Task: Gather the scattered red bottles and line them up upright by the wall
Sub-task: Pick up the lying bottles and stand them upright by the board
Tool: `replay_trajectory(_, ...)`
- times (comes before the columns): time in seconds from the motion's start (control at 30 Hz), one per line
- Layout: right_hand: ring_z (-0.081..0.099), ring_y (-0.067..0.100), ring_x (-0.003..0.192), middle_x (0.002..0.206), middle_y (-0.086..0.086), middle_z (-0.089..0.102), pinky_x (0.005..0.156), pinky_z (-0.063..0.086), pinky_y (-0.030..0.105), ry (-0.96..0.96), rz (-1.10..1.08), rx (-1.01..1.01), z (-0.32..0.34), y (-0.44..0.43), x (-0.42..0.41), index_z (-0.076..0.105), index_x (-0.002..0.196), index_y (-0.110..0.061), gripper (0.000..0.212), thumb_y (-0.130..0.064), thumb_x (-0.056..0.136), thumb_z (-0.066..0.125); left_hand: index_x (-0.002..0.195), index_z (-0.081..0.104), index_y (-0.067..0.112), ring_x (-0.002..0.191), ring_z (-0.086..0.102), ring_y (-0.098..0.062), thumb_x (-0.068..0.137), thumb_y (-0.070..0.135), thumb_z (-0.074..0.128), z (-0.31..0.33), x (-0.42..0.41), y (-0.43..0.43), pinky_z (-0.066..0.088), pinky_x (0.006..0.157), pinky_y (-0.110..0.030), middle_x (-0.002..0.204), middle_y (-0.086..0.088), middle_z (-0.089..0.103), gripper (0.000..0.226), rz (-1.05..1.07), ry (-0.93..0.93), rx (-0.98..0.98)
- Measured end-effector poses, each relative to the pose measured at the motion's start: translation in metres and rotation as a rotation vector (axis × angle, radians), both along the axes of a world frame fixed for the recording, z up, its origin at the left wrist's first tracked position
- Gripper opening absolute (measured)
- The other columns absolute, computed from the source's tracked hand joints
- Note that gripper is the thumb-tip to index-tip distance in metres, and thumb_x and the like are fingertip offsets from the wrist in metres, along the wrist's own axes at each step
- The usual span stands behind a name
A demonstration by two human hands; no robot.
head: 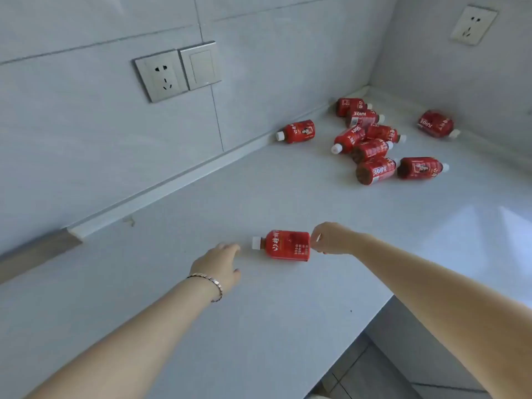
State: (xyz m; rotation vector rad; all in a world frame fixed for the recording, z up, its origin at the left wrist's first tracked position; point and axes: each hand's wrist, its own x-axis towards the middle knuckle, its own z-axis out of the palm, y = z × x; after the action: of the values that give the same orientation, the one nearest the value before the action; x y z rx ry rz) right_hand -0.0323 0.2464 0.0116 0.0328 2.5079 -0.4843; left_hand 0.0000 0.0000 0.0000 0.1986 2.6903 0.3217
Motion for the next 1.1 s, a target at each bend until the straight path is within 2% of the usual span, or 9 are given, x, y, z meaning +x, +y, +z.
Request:
replay_trajectory(0.07, 0.056, 0.022, 0.096, 0.107, 0.007, 0.063, 0.074, 0.043, 0.02, 0.018, 0.019, -0.005, -0.005, 0.027, -0.022, 0.064, 0.113, -0.007, 0.028, -0.016, 0.091, 0.049, 0.137, 0.034, 0.021, 0.129, 0.041, -0.023, 0.087, 0.02, 0.052, -0.018, -0.023, 0.027, 0.044, 0.097, -0.036, 0.146, 0.001, 0.034, 0.053, 0.04, 0.021, 0.035)
replay_trajectory(0.2, 0.05, 0.013, 0.091, 0.118, 0.005, 0.063, 0.083, 0.042, 0.025, -0.025, 0.051, 0.001, -0.02, 0.08, -0.065, 0.064, 0.11, -0.014, 0.026, -0.02, 0.091, 0.049, 0.132, 0.044, 0.018, 0.129, 0.043, -0.023, 0.083, 0.006, 0.05, -0.05, -0.054, 0.063, 0.043, 0.1, -0.034, 0.142, 0.001, 0.044, 0.051, 0.004, -0.11, -0.01)
replay_trajectory(0.37, 0.051, 0.013, 0.092, 0.118, 0.002, 0.063, 0.088, 0.046, 0.03, -0.056, 0.115, 0.006, -0.03, 0.119, -0.11, 0.064, 0.11, -0.016, 0.026, -0.02, 0.091, 0.047, 0.112, 0.066, 0.021, 0.106, 0.063, -0.018, 0.075, 0.001, 0.053, -0.06, -0.053, 0.06, 0.049, 0.084, -0.025, 0.105, 0.006, 0.069, 0.043, 0.142, -0.146, 0.148)
replay_trajectory(0.47, 0.051, 0.013, 0.092, 0.117, 0.001, 0.063, 0.083, 0.046, 0.027, -0.074, 0.11, -0.033, -0.038, 0.126, -0.125, 0.063, 0.111, -0.018, 0.026, -0.021, 0.092, 0.047, 0.1, 0.072, 0.028, 0.075, 0.064, 0.007, 0.069, -0.002, 0.059, -0.042, -0.058, 0.067, 0.045, 0.066, -0.007, 0.068, 0.029, 0.067, 0.045, 0.221, -0.189, 0.341)
replay_trajectory(0.57, 0.052, 0.012, 0.092, 0.114, 0.001, 0.063, 0.082, 0.046, 0.025, -0.09, 0.09, -0.084, -0.042, 0.131, -0.132, 0.063, 0.112, -0.018, 0.025, -0.022, 0.092, 0.048, 0.088, 0.075, 0.026, 0.06, 0.058, 0.004, 0.063, 0.011, 0.075, -0.021, -0.076, 0.078, 0.051, 0.067, -0.015, 0.061, 0.021, 0.065, 0.029, 0.206, -0.282, 0.359)
replay_trajectory(0.63, 0.054, 0.013, 0.091, 0.11, -0.001, 0.063, 0.084, 0.048, 0.026, -0.093, 0.085, -0.1, -0.041, 0.137, -0.136, 0.063, 0.112, -0.019, 0.025, -0.021, 0.092, 0.048, 0.074, 0.073, 0.034, 0.061, 0.061, 0.012, 0.056, 0.026, 0.081, -0.007, -0.09, 0.092, 0.049, 0.062, -0.007, 0.058, 0.034, 0.064, 0.022, 0.218, -0.277, 0.384)
replay_trajectory(0.77, 0.058, 0.016, 0.099, 0.117, 0.0, 0.062, 0.09, 0.05, 0.031, 0.005, 0.085, -0.062, -0.034, 0.16, -0.15, 0.06, 0.116, -0.02, 0.028, -0.018, 0.091, 0.048, 0.06, 0.054, 0.04, 0.063, 0.06, -0.001, 0.044, 0.059, 0.055, 0.015, -0.118, 0.134, 0.042, 0.059, -0.011, 0.06, 0.019, 0.062, 0.025, 0.144, -0.064, 0.392)
replay_trajectory(0.93, 0.039, 0.026, 0.127, 0.137, 0.005, 0.044, 0.106, 0.036, 0.038, 0.364, 0.141, 0.267, -0.034, 0.198, -0.193, 0.047, 0.133, -0.016, 0.047, -0.019, 0.087, 0.059, 0.068, 0.054, 0.021, 0.056, 0.052, -0.009, 0.067, 0.028, 0.076, 0.015, -0.146, 0.162, 0.036, 0.051, -0.016, 0.058, 0.011, 0.056, 0.023, 0.301, 0.168, 0.39)
replay_trajectory(1.1, 0.028, 0.029, 0.139, 0.148, 0.008, 0.032, 0.109, 0.033, 0.047, 0.174, 0.253, 0.642, -0.053, 0.233, -0.217, 0.021, 0.146, -0.02, 0.086, -0.024, 0.077, 0.072, 0.057, 0.036, 0.027, 0.05, 0.044, -0.014, 0.069, 0.021, 0.075, -0.004, -0.154, 0.175, 0.032, 0.048, -0.022, 0.05, 0.006, 0.048, 0.041, 0.384, 0.123, 0.378)
